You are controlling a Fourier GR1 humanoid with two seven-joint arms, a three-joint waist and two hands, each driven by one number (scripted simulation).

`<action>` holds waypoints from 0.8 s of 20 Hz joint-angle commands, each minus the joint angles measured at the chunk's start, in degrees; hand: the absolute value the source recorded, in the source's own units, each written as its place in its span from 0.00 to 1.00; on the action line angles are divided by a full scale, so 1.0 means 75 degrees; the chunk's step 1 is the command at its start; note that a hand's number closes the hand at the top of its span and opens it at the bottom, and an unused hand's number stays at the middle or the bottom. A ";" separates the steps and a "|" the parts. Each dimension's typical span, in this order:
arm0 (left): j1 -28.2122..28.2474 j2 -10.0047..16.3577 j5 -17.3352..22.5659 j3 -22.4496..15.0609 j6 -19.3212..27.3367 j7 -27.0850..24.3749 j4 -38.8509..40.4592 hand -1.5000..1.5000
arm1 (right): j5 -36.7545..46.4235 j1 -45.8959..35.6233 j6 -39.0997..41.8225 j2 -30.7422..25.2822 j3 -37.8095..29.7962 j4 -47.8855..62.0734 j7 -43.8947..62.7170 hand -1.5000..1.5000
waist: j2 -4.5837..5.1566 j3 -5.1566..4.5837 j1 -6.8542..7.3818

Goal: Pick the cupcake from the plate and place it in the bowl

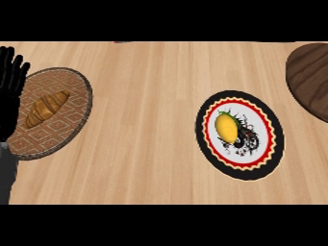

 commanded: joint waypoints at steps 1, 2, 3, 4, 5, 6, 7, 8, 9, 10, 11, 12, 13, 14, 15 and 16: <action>-0.0001 -0.0021 -0.0019 -0.0060 -0.0023 0.0042 0.0056 0.50 | -0.0562 -0.0365 0.0541 -0.0422 -0.0376 0.0381 -0.1479 1.00 | -0.0078 -0.0014 0.0023; -0.0080 -0.0103 -0.0058 -0.0112 0.0049 0.0045 0.0113 0.50 | -0.0697 -0.0482 0.0723 -0.0476 -0.0396 0.0404 -0.1654 1.00 | -0.0074 -0.0022 -0.0034; -0.0031 -0.0060 -0.0067 -0.0076 0.0038 0.0013 0.0102 0.50 | -0.0851 -0.0488 0.0853 -0.0429 -0.0454 0.0542 -0.1724 1.00 | -0.0081 -0.0015 0.0018; -0.0030 -0.0082 -0.0050 -0.0142 -0.0022 0.0028 0.0065 0.50 | -0.0976 -0.0606 0.1030 -0.0495 -0.0487 0.0606 -0.1766 1.00 | -0.0106 -0.0025 0.0062; -0.0117 -0.0080 -0.0022 -0.0124 -0.0027 0.0028 0.0134 0.50 | -0.1092 -0.0711 0.1234 -0.0499 -0.0480 0.0670 -0.1812 1.00 | -0.0088 -0.0038 0.0060; -0.0137 -0.0090 -0.0002 -0.0109 -0.0010 0.0043 0.0107 0.50 | -0.1184 -0.0777 0.1311 -0.0435 -0.0464 0.0740 -0.1809 1.00 | -0.0088 -0.0036 0.0148; -0.0100 -0.0065 -0.0035 -0.0118 -0.0022 0.0022 0.0093 0.50 | -0.1314 -0.0827 0.1588 -0.0484 -0.0462 0.0828 -0.1888 1.00 | -0.0125 -0.0045 0.0139; -0.0012 -0.0120 -0.0068 -0.0174 -0.0046 -0.0024 0.0204 0.50 | -0.1390 -0.0809 0.1768 -0.0409 -0.0389 0.0904 -0.1972 1.00 | -0.0098 -0.0052 0.0108; -0.0114 0.0005 -0.0020 -0.0100 -0.0083 0.0057 0.0140 0.50 | -0.1471 -0.0938 0.2005 -0.0567 -0.0369 0.0933 -0.1924 1.00 | -0.0146 -0.0060 0.0149; -0.0016 -0.0130 -0.0049 -0.0220 -0.0098 -0.0015 0.0178 0.50 | -0.1546 -0.1025 0.2074 -0.0448 -0.0312 0.0981 -0.1875 1.00 | -0.0112 -0.0067 0.0230; -0.0156 -0.0199 -0.0120 -0.0270 0.0018 0.0005 0.0213 0.50 | -0.1636 -0.1152 0.2337 -0.0457 -0.0221 0.0930 -0.2042 1.00 | -0.0145 -0.0079 0.0117; -0.0102 -0.0047 -0.0071 -0.0152 -0.0071 0.0023 0.0271 0.50 | -0.1684 -0.1207 0.2520 -0.0595 -0.0164 0.0980 -0.2007 1.00 | -0.0163 -0.0092 0.0143; -0.0051 -0.0073 -0.0074 -0.0199 -0.0098 0.0023 0.0235 0.50 | -0.1698 -0.1246 0.2558 -0.0516 -0.0057 0.1033 -0.1912 1.00 | -0.0149 -0.0089 0.0249; -0.0253 -0.0018 -0.0122 -0.0209 -0.0054 0.0092 0.0234 0.50 | -0.1697 -0.1229 0.2697 -0.0544 0.0079 0.1040 -0.1969 1.00 | -0.0143 -0.0079 0.0146; -0.0236 -0.0135 0.0002 -0.0217 -0.0072 0.0102 0.0187 0.50 | -0.1791 -0.1377 0.2783 -0.0530 0.0110 0.1056 -0.1924 1.00 | -0.0175 -0.0092 0.0210; -0.0212 -0.0117 -0.0155 -0.0296 -0.0045 0.0029 0.0226 0.50 | -0.1803 -0.1546 0.2957 -0.0570 0.0217 0.1071 -0.1738 1.00 | -0.0153 -0.0106 0.0263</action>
